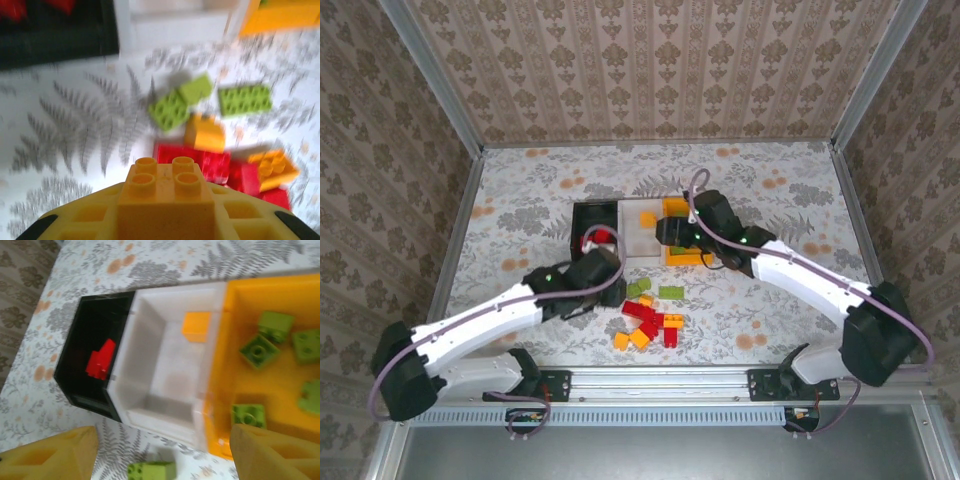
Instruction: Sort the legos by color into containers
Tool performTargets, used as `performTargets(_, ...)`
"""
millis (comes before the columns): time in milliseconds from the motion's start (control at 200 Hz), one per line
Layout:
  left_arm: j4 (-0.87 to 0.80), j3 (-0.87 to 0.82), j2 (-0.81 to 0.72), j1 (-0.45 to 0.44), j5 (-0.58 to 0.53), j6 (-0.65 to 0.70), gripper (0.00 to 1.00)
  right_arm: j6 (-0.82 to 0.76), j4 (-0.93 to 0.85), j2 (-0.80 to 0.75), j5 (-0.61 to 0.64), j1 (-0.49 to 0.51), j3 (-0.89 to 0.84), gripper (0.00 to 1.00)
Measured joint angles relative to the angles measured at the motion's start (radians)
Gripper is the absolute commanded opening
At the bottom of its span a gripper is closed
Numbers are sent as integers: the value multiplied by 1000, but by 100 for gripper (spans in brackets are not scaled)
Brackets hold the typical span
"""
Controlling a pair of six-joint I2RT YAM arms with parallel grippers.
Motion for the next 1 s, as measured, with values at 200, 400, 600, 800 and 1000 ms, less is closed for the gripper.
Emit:
performTargets(200, 103, 283, 333, 143, 44, 165, 27, 18, -41, -151, 37, -34, -153, 72)
performTargets(400, 136, 530, 631, 207, 47, 253, 25, 26, -75, -261, 49, -59, -246, 72)
performTargets(600, 139, 627, 811, 239, 63, 275, 49, 27, -93, -318, 51, -64, -283, 73)
performTargets(800, 149, 653, 822, 229, 80, 281, 78, 26, -102, -339, 53, -67, -293, 74)
performTargets(1000, 154, 588, 673, 158, 89, 286, 89, 27, -101, -339, 55, -69, -298, 74)
